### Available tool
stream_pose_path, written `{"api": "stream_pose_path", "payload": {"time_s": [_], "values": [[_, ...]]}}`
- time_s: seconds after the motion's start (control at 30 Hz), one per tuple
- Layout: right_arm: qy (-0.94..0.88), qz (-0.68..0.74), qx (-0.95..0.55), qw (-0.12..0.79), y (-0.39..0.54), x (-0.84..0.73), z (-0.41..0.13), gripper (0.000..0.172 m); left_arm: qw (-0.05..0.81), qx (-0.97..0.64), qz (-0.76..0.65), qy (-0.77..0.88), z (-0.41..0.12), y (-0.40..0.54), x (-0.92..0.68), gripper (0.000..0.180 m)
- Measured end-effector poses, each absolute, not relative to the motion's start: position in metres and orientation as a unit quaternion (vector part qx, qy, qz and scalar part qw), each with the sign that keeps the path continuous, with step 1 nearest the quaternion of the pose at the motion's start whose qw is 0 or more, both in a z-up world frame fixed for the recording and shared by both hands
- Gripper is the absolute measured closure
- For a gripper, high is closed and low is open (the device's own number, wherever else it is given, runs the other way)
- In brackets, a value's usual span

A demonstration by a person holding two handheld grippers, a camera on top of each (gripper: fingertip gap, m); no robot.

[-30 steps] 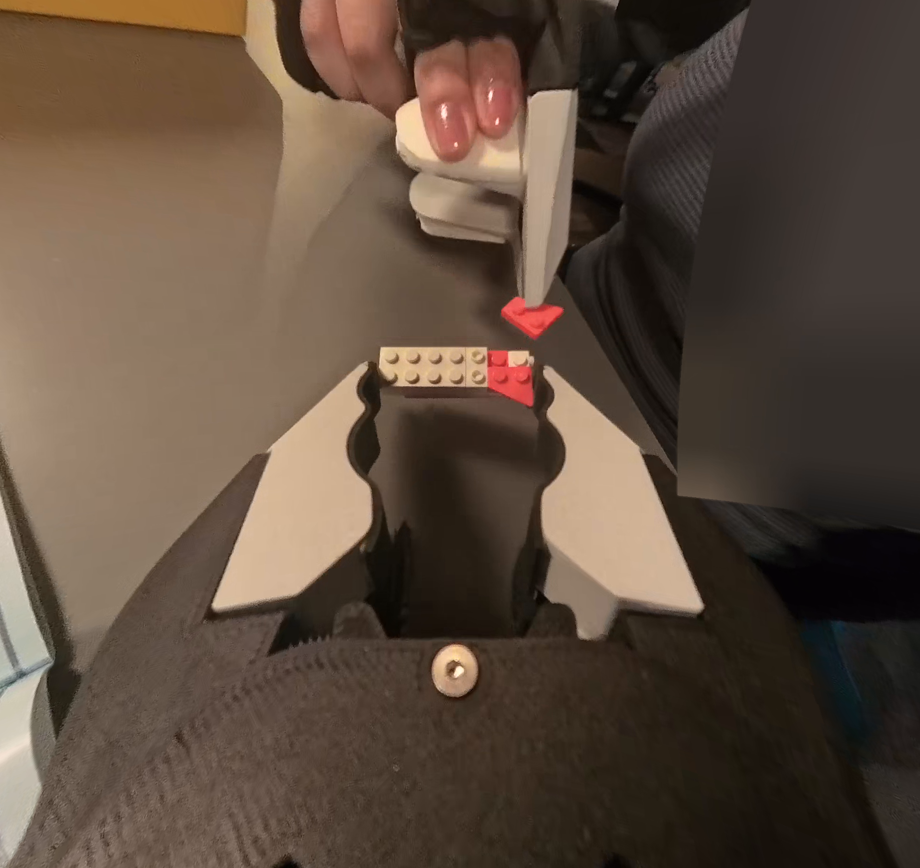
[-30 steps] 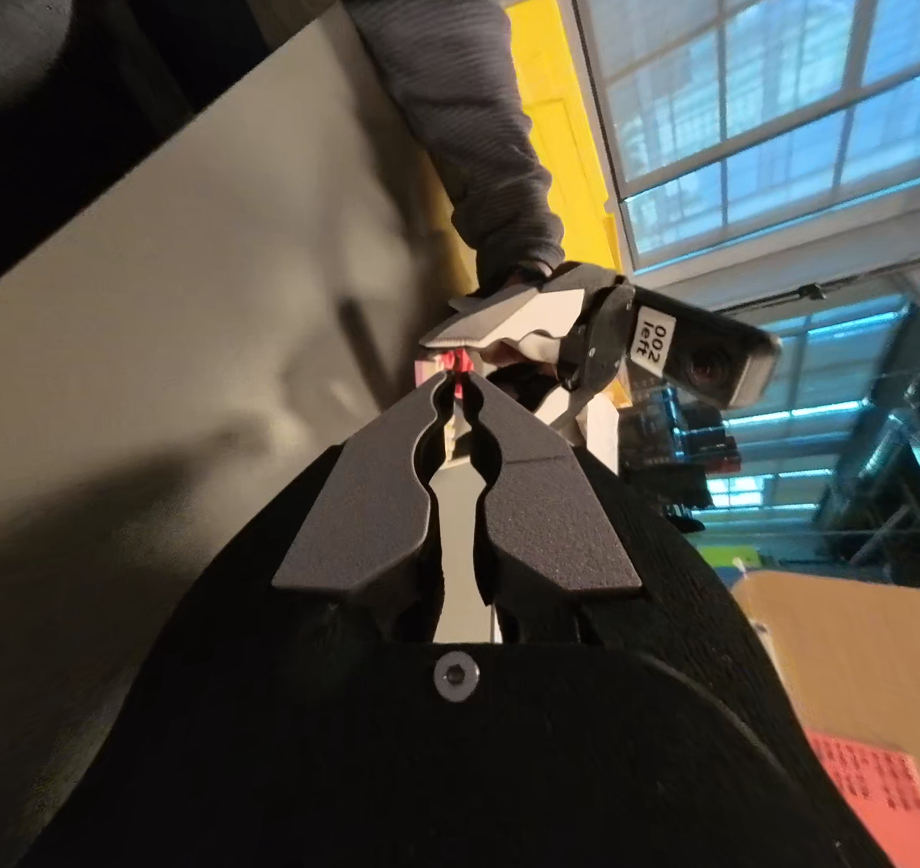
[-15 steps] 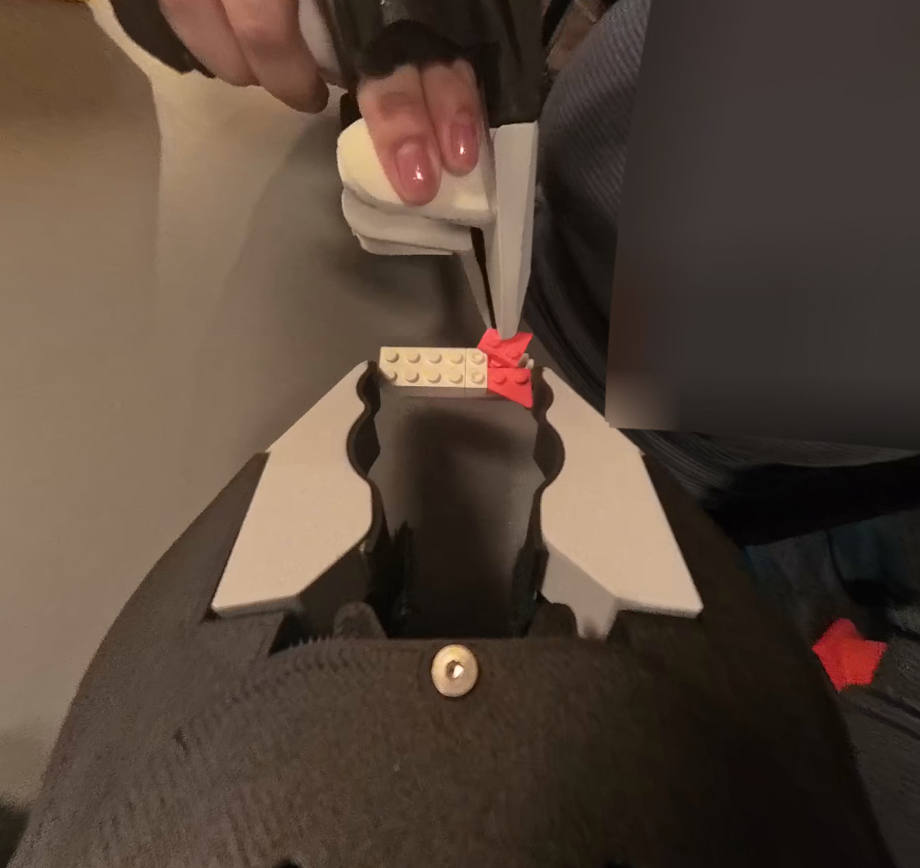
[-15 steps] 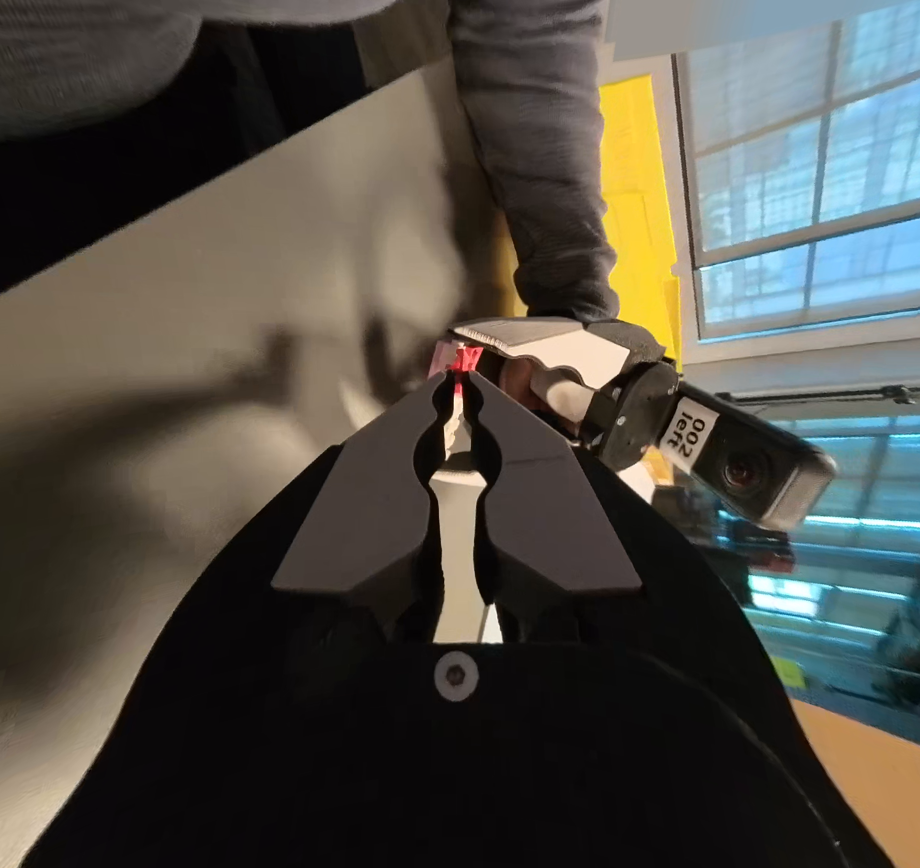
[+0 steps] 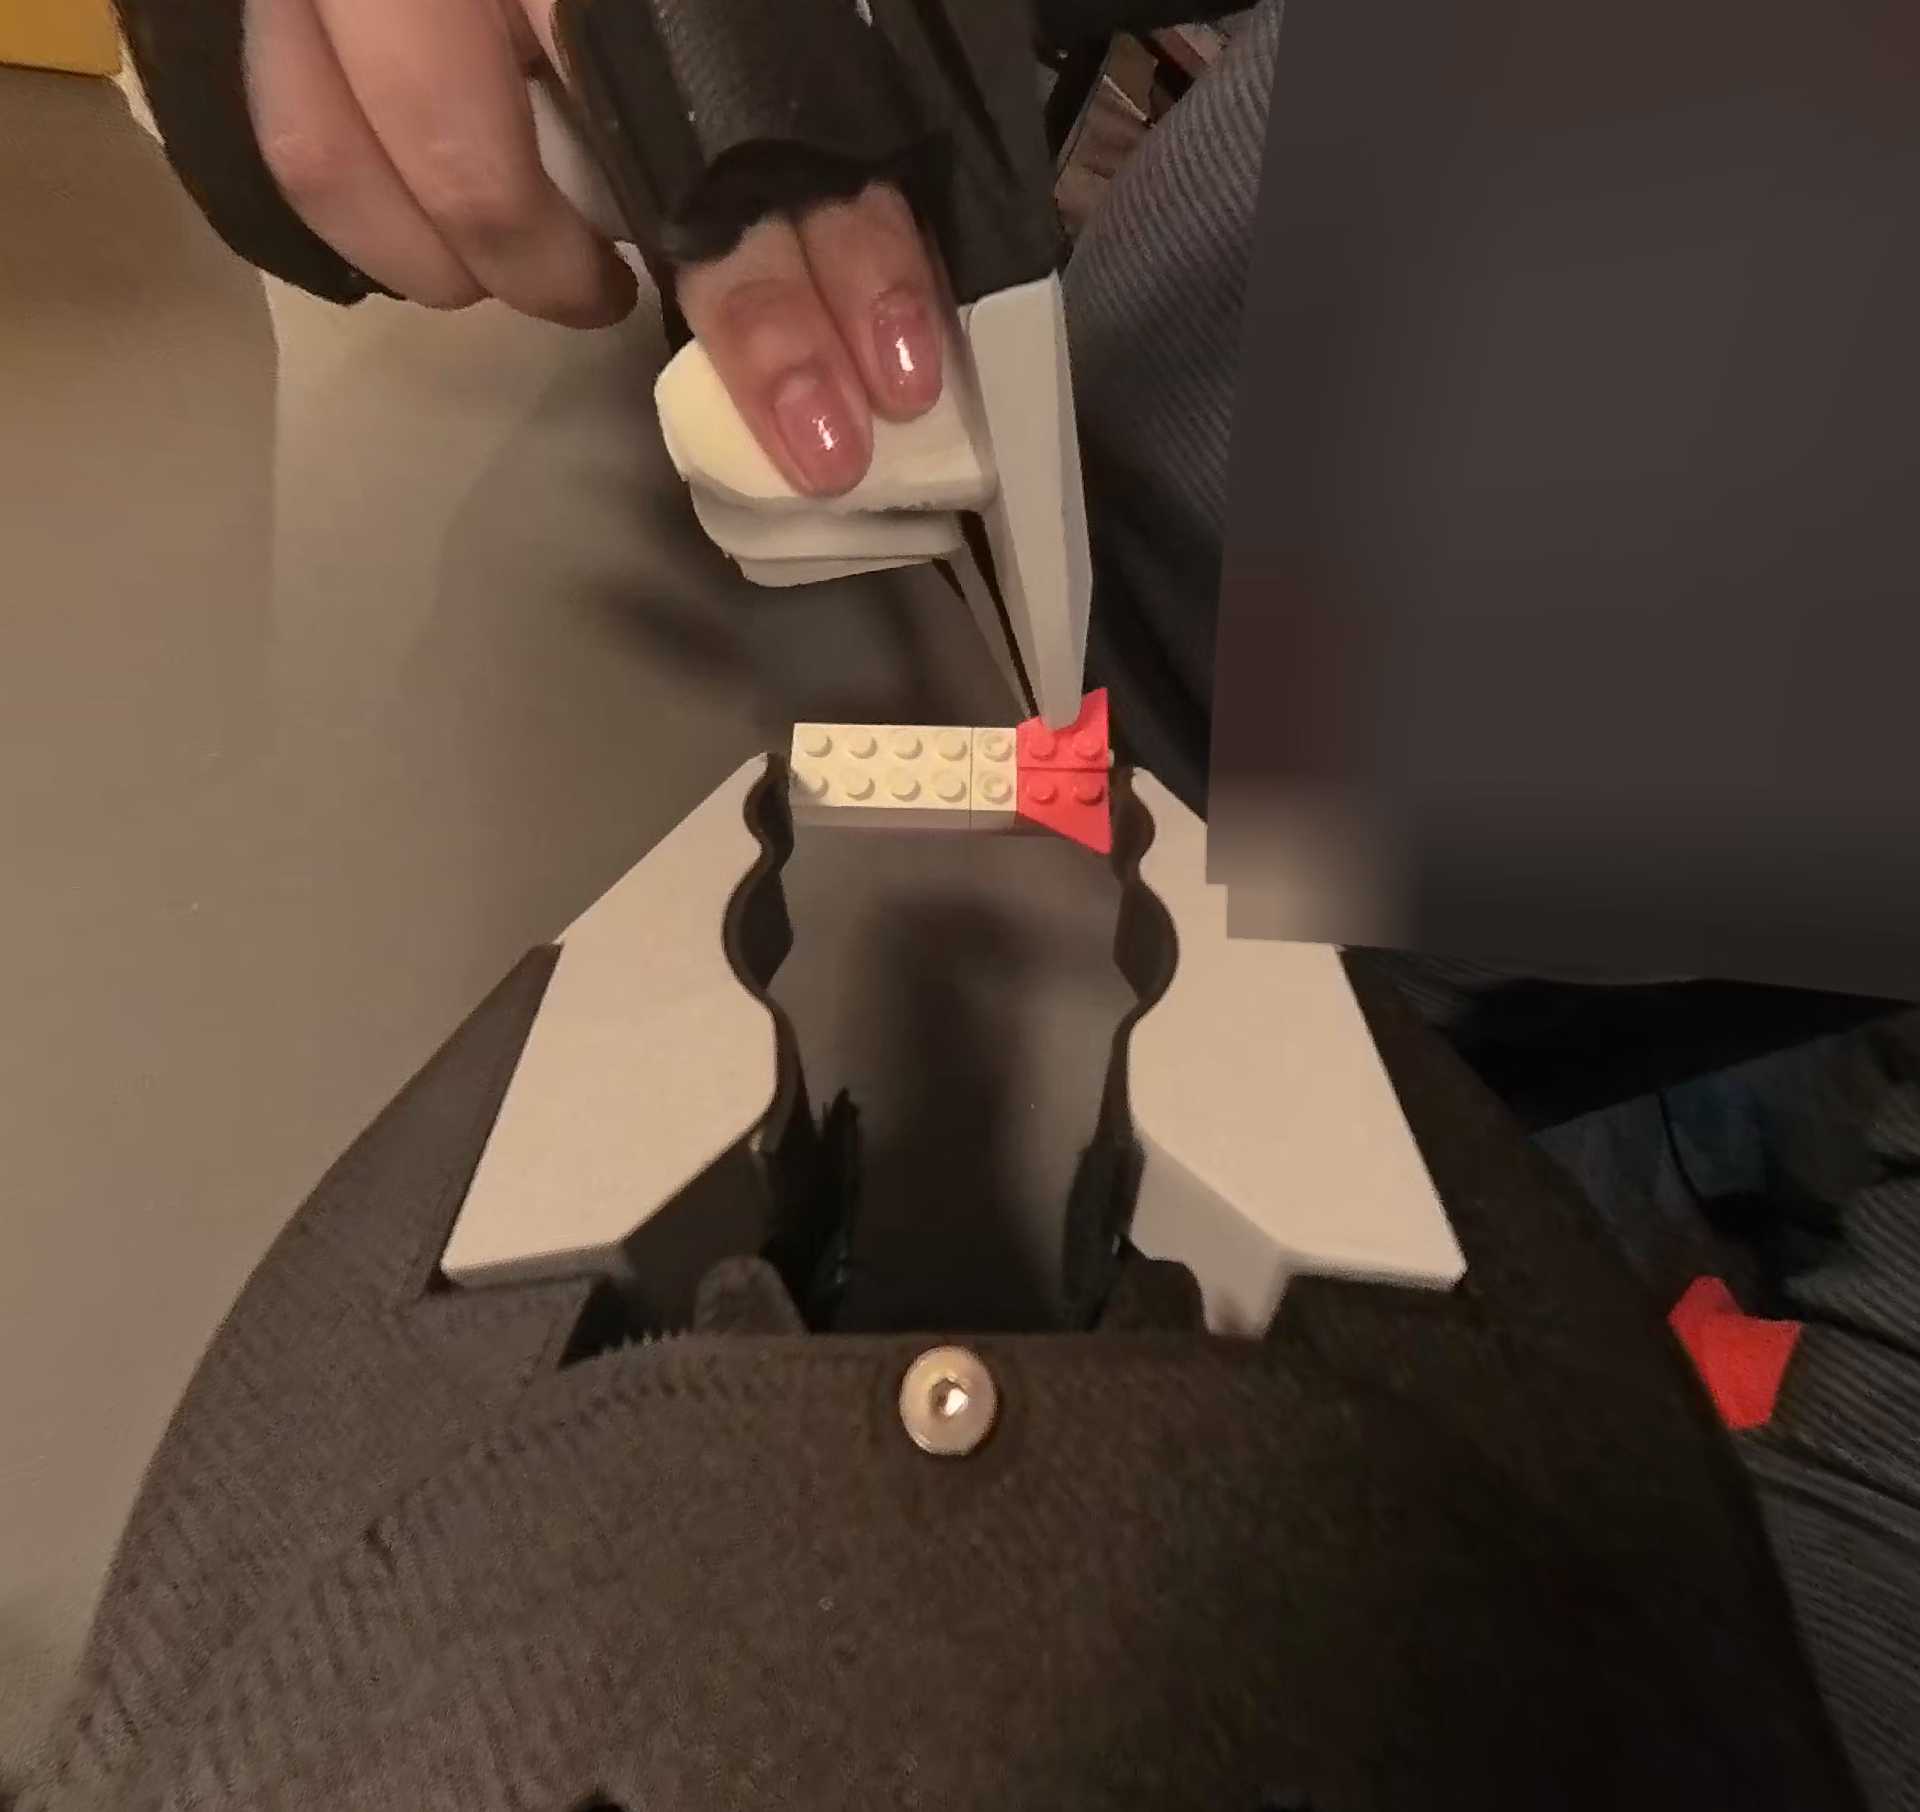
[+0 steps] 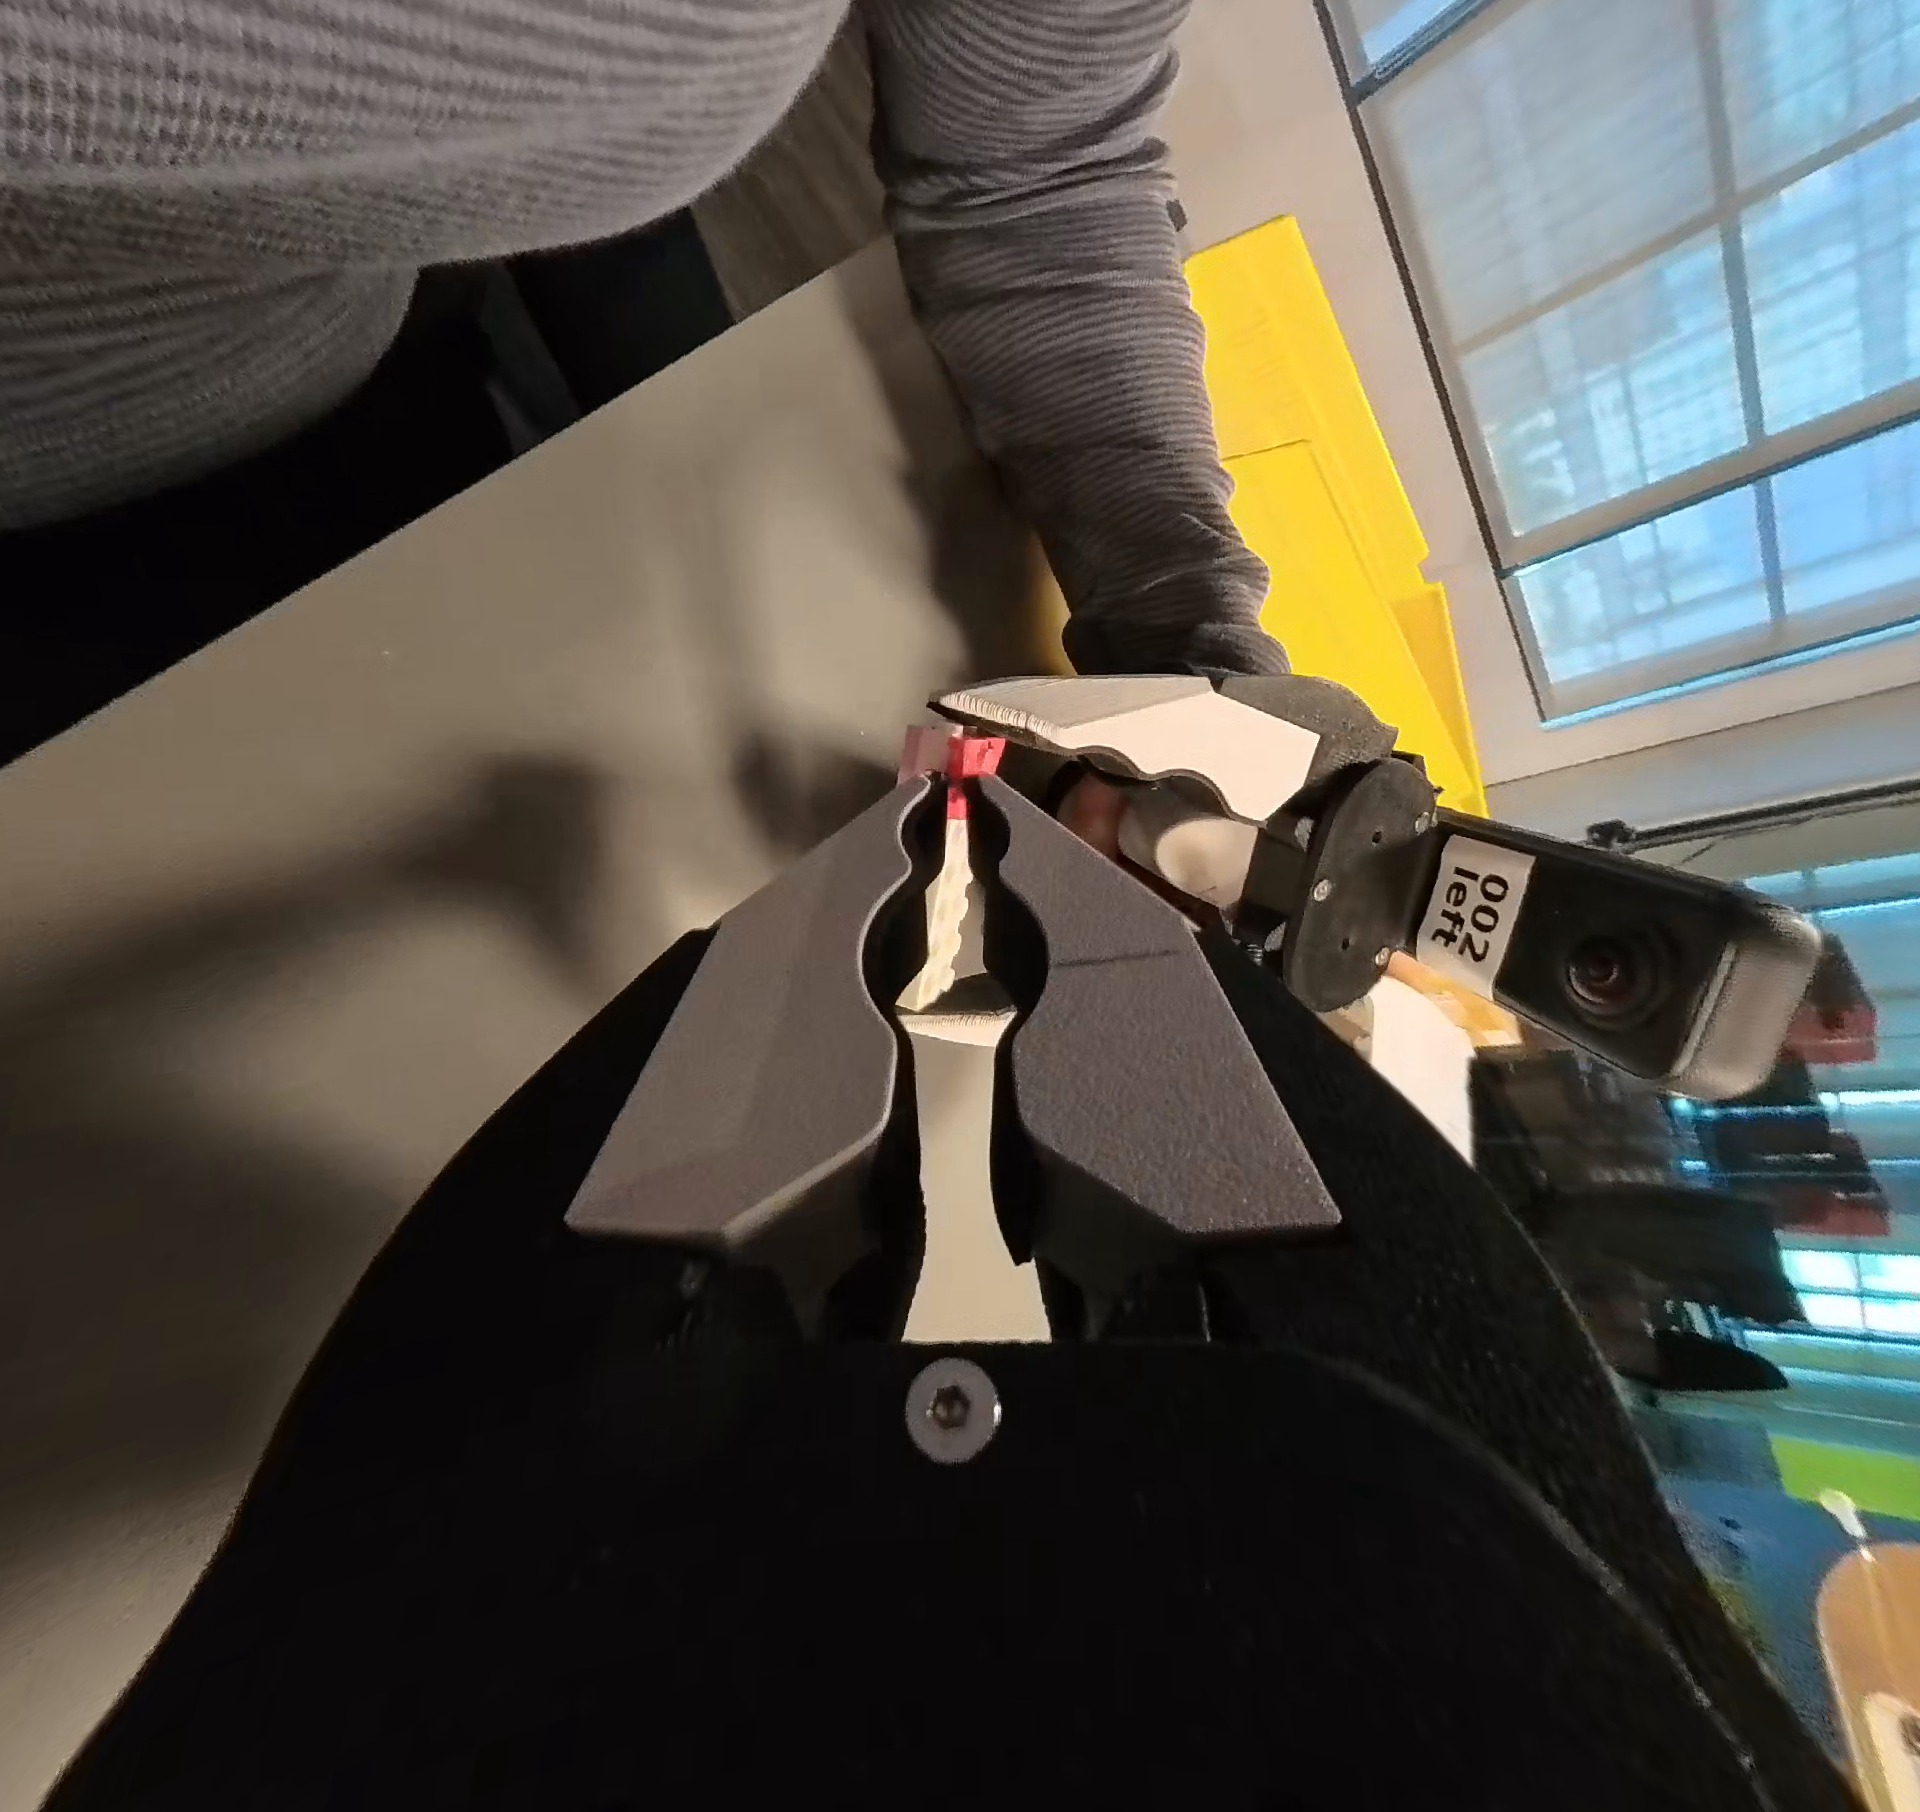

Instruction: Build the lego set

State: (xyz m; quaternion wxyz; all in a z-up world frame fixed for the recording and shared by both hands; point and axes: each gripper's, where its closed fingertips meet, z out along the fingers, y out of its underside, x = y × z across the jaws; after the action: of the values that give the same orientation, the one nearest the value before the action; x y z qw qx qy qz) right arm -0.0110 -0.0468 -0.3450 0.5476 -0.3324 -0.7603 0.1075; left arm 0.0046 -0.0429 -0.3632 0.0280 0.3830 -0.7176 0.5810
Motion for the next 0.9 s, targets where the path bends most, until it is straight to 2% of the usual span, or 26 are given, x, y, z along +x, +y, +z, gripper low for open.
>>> {"api": "stream_pose_path", "payload": {"time_s": [0.37,0.63,0.9], "values": [[-0.748,0.088,-0.364,0.548,-0.037,-0.009,-0.347,0.151,0.013,0.402,0.602,-0.689,-0.357,-0.033,0.012,0.119],[-0.702,-0.009,-0.380,0.602,-0.012,-0.002,-0.336,0.156,-0.028,0.430,0.636,-0.641,-0.345,-0.015,0.025,0.119],[-0.695,-0.048,-0.410,0.589,-0.006,0.007,-0.343,0.159,-0.043,0.459,0.622,-0.633,-0.350,-0.009,0.032,0.119]]}}
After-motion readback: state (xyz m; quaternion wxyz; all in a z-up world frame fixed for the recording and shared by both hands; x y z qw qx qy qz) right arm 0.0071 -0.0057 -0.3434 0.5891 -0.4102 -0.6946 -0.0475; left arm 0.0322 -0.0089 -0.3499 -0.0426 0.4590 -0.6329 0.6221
